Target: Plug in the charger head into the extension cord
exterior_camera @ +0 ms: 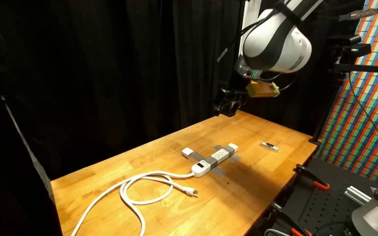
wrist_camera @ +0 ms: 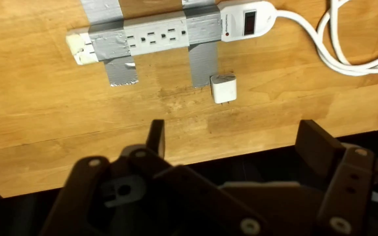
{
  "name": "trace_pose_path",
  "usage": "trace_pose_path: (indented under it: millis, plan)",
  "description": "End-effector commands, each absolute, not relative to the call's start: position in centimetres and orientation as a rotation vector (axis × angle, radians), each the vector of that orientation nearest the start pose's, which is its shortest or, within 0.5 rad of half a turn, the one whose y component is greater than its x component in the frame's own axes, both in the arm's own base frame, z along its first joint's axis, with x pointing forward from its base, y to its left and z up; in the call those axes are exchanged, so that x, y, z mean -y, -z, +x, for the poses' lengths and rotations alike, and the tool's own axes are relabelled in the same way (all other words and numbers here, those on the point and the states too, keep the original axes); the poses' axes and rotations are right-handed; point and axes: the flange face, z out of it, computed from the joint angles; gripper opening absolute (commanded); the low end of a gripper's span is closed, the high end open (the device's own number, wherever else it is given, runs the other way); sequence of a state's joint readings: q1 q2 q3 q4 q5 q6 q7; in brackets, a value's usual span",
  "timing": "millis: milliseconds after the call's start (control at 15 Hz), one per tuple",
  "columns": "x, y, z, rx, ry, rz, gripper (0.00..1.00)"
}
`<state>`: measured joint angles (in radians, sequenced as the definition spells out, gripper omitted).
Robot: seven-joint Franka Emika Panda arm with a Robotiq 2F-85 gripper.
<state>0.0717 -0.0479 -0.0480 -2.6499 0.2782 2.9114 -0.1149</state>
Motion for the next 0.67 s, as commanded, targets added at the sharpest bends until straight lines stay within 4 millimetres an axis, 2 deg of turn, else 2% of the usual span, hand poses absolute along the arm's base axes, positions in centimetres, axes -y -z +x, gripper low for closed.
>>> trace_pose_path:
  millis: [0, 133, 267, 600]
  plan:
    - [-1.1, -21.8, 47.3, -0.094, 0.513, -3.073, 1.0]
    - [-0.9, -17.9, 48.0, -0.018, 0.49, -3.131, 1.0]
    - [-1.8, -15.7, 49.6, -0.01, 0.435, -3.147, 1.0]
    - [-6.2, -13.8, 53.4, -0.026, 0.263, -3.102, 1.0]
